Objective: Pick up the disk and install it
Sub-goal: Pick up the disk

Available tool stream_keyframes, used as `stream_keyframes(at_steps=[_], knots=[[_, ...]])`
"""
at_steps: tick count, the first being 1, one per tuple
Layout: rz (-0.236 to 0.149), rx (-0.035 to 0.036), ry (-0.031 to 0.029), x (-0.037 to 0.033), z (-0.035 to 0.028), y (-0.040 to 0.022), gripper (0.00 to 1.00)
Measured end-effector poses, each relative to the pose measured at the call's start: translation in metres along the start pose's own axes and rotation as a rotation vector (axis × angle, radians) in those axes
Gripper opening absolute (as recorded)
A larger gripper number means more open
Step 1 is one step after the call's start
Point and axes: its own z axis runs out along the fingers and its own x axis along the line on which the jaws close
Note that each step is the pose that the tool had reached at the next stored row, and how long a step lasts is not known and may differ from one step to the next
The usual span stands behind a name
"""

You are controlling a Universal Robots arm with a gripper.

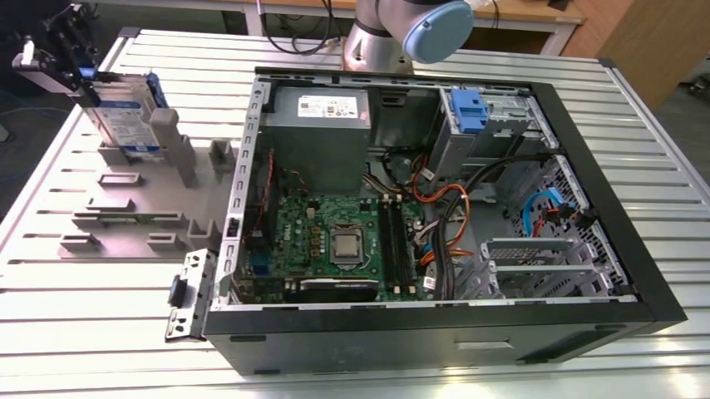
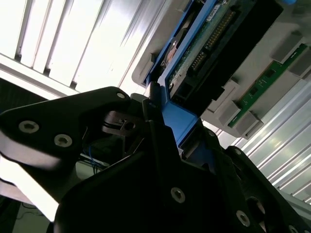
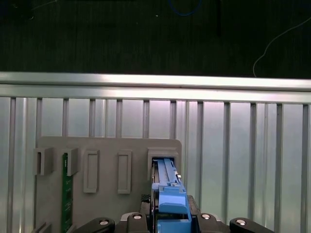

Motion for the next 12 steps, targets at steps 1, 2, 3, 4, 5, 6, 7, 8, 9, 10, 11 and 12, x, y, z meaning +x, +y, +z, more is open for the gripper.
stream_keyframes(at_steps=[1,2,3,4,5,6,7,8,9,10,11,12], knots=[[0.000,0.0000,0.0000,0.0000,-0.0004,0.0000,0.36],[0.000,0.0001,0.0000,0.0000,-0.0007,0.0000,0.36],[0.000,0.0000,0.0000,0.0000,-0.0010,0.0000,0.36],[0.000,0.0000,0.0000,0.0000,-0.0014,0.0000,0.36],[0.000,0.0000,0.0000,0.0000,-0.0017,0.0000,0.36],[0.000,0.0001,0.0000,0.0000,-0.0020,0.0000,0.36],[0.000,-0.0001,0.0000,0.0000,-0.0025,0.0000,0.36],[0.000,-0.0002,0.0001,-0.0001,-0.0030,0.0000,0.36],[0.000,-0.0002,0.0001,-0.0001,-0.0034,0.0000,0.36],[0.000,0.0000,0.0000,-0.0001,-0.0038,0.0000,0.36],[0.000,0.0001,0.0000,-0.0001,-0.0041,0.0000,0.36],[0.000,0.0000,0.0000,-0.0001,-0.0045,-0.0001,0.36]])
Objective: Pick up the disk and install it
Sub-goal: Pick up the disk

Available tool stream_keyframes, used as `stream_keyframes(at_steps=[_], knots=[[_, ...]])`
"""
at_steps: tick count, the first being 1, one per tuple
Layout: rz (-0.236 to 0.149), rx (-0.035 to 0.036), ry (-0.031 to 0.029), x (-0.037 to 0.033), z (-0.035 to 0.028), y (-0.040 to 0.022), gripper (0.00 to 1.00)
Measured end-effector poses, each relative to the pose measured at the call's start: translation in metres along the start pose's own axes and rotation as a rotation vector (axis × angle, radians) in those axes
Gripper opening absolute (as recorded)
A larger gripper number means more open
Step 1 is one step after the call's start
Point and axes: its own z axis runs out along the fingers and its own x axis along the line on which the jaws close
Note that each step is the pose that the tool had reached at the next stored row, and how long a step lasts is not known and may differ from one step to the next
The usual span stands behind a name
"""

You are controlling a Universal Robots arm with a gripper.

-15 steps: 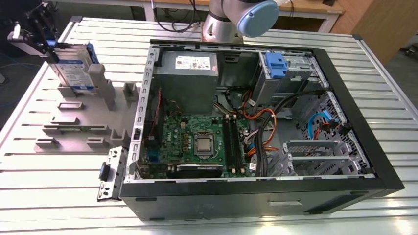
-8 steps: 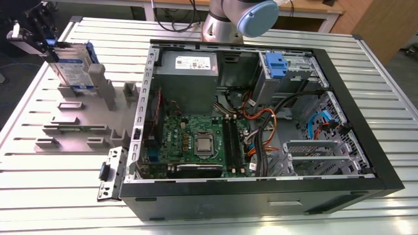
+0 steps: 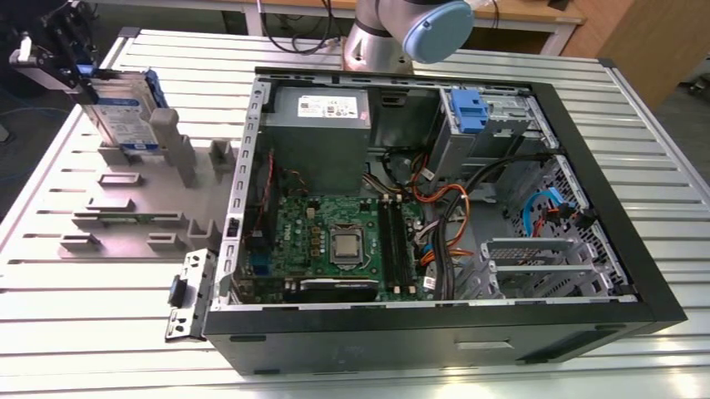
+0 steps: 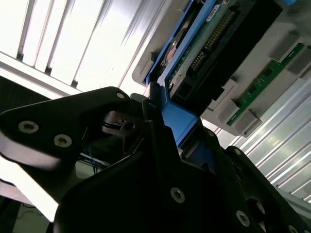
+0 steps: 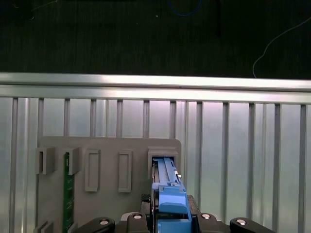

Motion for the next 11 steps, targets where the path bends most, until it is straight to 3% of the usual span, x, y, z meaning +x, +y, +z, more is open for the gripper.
stream_keyframes(at_steps=[11], knots=[[0.000,0.0001,0.0000,-0.0001,-0.0051,-0.0001,0.36]])
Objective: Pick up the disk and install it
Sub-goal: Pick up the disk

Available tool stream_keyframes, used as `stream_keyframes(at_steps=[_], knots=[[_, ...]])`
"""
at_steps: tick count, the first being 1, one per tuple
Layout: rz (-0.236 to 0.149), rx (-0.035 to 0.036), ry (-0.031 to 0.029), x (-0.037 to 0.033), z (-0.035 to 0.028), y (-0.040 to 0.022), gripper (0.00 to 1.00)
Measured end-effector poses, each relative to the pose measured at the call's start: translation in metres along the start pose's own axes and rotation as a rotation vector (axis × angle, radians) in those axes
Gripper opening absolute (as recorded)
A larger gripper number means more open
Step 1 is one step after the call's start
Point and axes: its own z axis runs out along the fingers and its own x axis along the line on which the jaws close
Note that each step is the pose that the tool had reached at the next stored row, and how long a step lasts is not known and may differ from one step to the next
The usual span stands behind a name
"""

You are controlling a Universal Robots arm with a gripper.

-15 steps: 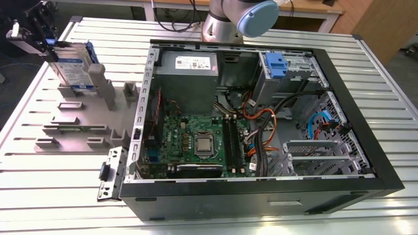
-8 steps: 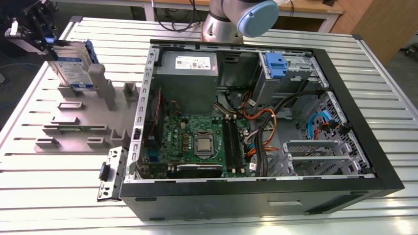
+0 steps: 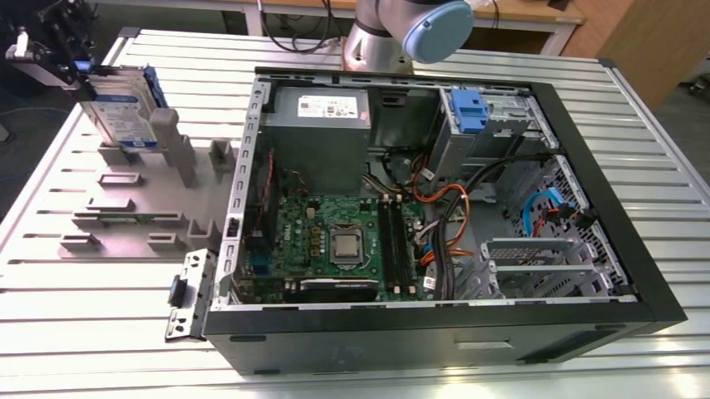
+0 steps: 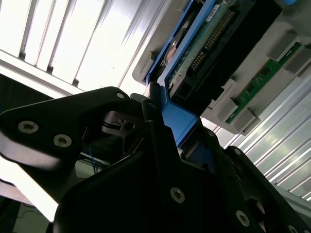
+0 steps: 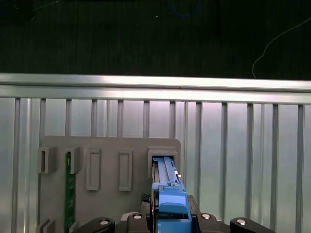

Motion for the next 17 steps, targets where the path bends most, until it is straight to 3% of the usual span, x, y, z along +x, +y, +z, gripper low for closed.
stream_keyframes(at_steps=[17], knots=[[0.000,-0.0002,0.0000,-0.0001,-0.0090,-0.0001,0.36]])
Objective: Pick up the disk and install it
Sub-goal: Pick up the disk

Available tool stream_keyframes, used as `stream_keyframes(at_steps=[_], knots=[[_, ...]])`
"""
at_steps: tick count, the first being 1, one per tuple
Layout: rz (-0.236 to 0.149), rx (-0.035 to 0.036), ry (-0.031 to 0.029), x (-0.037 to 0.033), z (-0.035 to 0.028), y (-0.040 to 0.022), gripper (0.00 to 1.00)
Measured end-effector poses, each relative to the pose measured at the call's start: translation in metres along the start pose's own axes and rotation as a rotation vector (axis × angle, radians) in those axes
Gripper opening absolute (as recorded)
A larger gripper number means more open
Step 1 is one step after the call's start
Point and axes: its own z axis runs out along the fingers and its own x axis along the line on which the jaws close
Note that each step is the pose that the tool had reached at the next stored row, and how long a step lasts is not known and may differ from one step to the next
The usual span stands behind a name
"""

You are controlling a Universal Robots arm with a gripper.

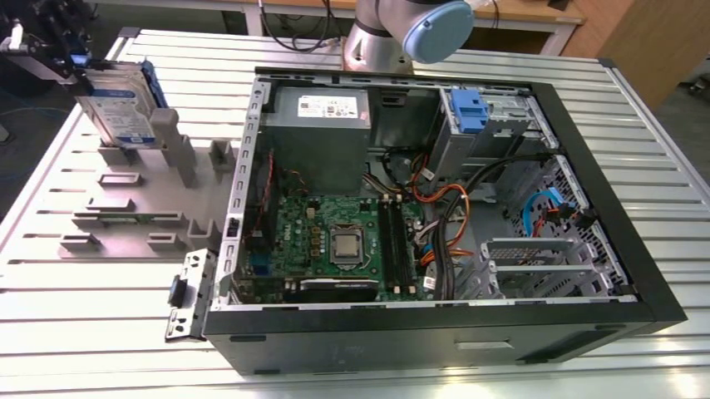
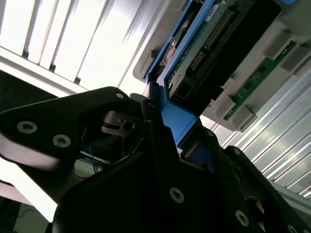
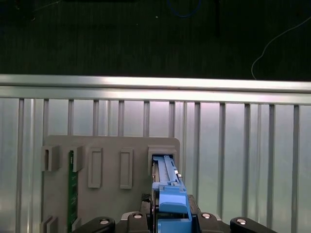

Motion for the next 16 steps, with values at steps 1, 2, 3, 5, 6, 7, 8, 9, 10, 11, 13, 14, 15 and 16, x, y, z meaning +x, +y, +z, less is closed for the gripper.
stream_keyframes(at_steps=[1,2,3,5,6,7,8,9,10,11,13,14,15,16], knots=[[0.000,0.0001,0.0000,0.0000,-0.0005,0.0000,0.36],[0.000,0.0002,0.0000,0.0000,-0.0008,0.0000,0.36],[0.000,0.0001,0.0000,0.0000,-0.0013,0.0000,0.36],[0.000,0.0000,0.0000,0.0000,-0.0024,-0.0001,0.36],[0.000,0.0002,0.0000,0.0000,-0.0028,-0.0001,0.36],[0.000,0.0002,0.0000,-0.0001,-0.0032,0.0000,0.36],[0.000,0.0000,0.0000,-0.0001,-0.0038,-0.0001,0.36],[0.000,0.0001,0.0000,-0.0001,-0.0043,-0.0001,0.36],[0.000,0.0001,-0.0001,-0.0001,-0.0046,-0.0001,0.36],[0.000,0.0001,0.0000,-0.0001,-0.0051,-0.0001,0.36],[0.000,0.0001,0.0000,-0.0001,-0.0062,-0.0001,0.36],[0.000,0.0001,0.0000,-0.0001,-0.0066,-0.0001,0.36],[0.000,0.0003,-0.0001,-0.0001,-0.0068,-0.0001,0.36],[0.000,0.0004,-0.0001,-0.0001,-0.0068,-0.0001,0.36]])
